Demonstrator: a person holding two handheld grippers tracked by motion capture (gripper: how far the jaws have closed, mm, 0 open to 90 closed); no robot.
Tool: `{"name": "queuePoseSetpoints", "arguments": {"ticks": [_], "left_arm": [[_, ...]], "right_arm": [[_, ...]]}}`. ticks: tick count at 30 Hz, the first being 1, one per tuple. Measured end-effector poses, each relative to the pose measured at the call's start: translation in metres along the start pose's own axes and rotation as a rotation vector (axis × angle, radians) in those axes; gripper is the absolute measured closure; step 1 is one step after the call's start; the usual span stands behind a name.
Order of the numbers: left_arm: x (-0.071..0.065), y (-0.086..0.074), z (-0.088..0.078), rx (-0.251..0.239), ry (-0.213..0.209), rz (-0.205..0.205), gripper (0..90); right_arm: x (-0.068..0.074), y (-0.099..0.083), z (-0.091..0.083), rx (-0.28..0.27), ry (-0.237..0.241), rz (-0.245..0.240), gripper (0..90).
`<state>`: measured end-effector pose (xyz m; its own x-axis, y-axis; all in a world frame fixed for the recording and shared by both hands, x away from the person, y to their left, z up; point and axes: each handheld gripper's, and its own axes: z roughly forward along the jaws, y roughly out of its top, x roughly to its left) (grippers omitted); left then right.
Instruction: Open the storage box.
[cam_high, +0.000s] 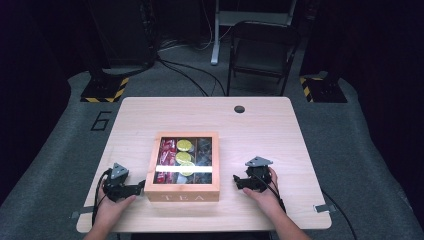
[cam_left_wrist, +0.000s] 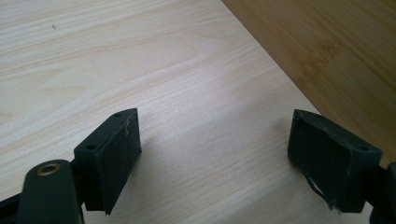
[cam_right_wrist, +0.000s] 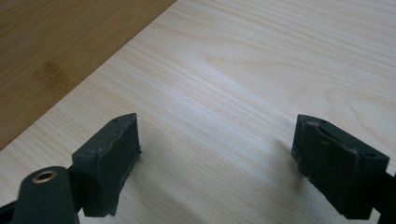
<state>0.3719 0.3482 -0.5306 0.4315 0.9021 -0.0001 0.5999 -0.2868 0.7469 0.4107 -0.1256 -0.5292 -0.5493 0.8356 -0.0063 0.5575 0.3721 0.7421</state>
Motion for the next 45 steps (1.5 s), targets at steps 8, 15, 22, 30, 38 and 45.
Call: {"name": "queuePoseSetpoints", "arguments": {"ticks": [8,15,22,30,38,45], "left_arm": [[0.0,0.0003,-0.0001,0.006,-0.006,0.001,16.1],[-0.0004,0.0007,0.0002,0.005,-0.003,-0.009,16.3],[-0.0002,0.0007,0.0,0.006,-0.002,-0.011,16.6],[0.0001,0.0008,-0.0004,0.006,0.004,-0.011,18.1],[0.0062,0.0023,-0.0065,0.018,-0.008,-0.073,28.6],[0.0071,0.0028,-0.0083,0.007,-0.005,-0.11,31.8]], "right_arm": [[0.0016,0.0,-0.0003,0.005,0.013,0.008,14.7],[0.0021,-0.0002,-0.0007,0.004,0.018,-0.011,15.3],[0.0019,-0.0002,-0.0007,0.004,0.024,-0.009,15.6],[0.0021,-0.0005,-0.001,-0.001,0.023,-0.009,16.6],[-0.0015,0.0018,-0.0051,0.011,0.043,0.02,28.8],[-0.0003,0.0032,-0.0078,0.023,0.045,0.014,34.0]]}}
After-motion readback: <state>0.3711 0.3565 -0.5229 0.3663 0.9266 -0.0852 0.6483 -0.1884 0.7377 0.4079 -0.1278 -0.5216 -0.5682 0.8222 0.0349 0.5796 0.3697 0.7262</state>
